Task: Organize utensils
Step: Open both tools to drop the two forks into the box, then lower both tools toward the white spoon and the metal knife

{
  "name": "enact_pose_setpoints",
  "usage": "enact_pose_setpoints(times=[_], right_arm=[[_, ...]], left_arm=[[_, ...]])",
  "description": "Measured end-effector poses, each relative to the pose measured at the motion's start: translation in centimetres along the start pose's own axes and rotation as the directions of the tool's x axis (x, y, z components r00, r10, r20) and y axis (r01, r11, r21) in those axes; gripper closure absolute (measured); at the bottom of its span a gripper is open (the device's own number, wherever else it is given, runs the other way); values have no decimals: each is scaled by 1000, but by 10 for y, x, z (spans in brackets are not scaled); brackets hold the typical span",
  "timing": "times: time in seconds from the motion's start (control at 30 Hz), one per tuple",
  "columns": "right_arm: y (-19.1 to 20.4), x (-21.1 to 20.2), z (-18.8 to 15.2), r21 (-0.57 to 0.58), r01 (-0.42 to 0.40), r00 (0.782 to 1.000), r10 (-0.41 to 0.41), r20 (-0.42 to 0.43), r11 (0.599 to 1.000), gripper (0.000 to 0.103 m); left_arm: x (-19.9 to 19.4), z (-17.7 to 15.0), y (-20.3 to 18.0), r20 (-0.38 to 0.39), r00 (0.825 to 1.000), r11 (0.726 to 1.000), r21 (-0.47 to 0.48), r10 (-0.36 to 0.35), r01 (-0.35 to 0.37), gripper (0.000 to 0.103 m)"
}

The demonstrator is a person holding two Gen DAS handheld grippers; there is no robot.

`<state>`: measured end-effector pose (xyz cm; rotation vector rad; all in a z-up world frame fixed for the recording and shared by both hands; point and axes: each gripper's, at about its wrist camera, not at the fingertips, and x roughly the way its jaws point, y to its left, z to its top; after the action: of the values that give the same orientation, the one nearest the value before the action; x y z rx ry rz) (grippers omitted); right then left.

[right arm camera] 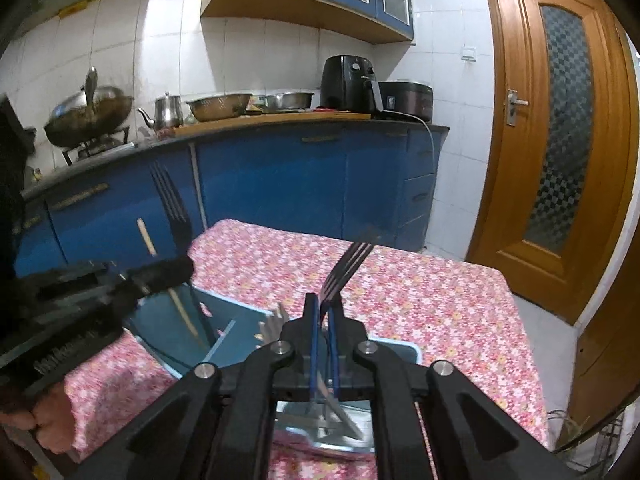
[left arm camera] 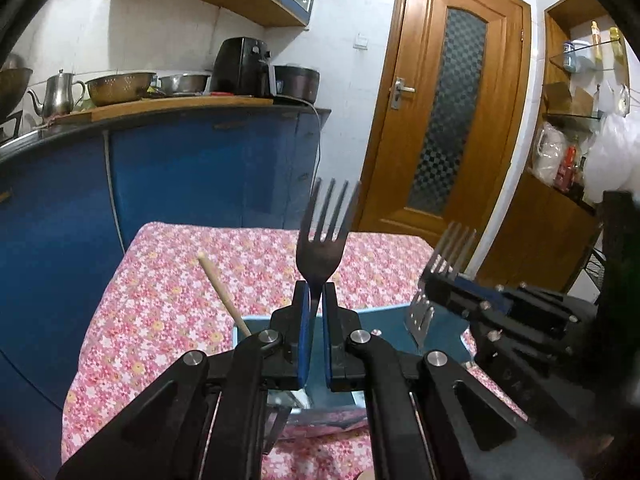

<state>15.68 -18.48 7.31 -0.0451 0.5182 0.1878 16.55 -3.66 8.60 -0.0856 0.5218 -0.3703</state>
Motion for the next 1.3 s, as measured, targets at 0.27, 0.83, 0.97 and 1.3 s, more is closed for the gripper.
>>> enact_pose_setpoints(times=[0.27,0.83,0.97,1.3], right_arm=[[3,-23,10,13,-14,998,14,56,1000,86],[2,-75,3,146,-77,997,76,9,986,85],[5,-83,-6,150,-58,998,62,-21,987,85],[10,-91,-44,200,-36,984,71,-166,979,85]], left_arm=[[-14,1,2,-7,1000,999,-33,-22,21,87],[-77,-9,-5,-29,1000,1000,-6,1,-2,87],[-88,-19,-5,-46,999,1000,5,21,-21,87],[-94,-53,-5,-162,987,1000,-13,-4,2,87]])
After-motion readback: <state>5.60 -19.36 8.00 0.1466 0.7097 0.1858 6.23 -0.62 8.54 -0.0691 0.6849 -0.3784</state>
